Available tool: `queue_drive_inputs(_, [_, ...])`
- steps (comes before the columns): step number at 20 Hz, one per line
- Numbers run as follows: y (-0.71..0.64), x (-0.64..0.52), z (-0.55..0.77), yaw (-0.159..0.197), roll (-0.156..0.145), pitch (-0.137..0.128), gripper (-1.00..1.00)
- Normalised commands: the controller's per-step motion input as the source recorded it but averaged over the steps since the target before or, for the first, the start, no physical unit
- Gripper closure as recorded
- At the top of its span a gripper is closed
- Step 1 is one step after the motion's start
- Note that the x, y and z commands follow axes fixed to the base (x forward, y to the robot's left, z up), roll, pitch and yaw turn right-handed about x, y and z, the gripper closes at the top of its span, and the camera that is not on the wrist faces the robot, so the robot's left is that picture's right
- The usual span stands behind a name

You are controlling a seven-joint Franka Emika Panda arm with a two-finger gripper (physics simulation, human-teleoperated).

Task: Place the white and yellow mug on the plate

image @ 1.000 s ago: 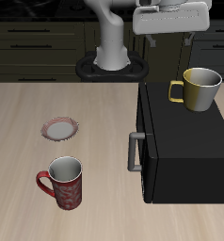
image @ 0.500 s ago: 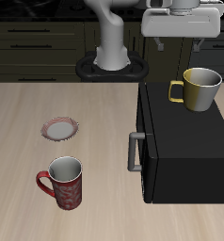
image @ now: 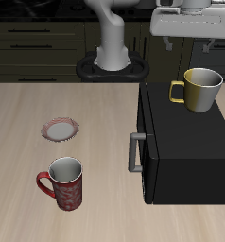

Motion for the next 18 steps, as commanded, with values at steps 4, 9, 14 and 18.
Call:
queue_drive_inputs(4, [-0.06,0.11,-0.09,-0.034,-0.031,0.009,-1.00])
queue_drive_inputs(9, [0.01,0.08,-0.23,-0.005,0.006,0.029,-1.00])
queue_drive_inputs(14, [-0.04,0.12,-0.30,-0.027,-0.014,0.062,-1.00])
queue_drive_inputs(18, [0.06,0.01,-0.29,0.015,0.004,0.020,-1.00])
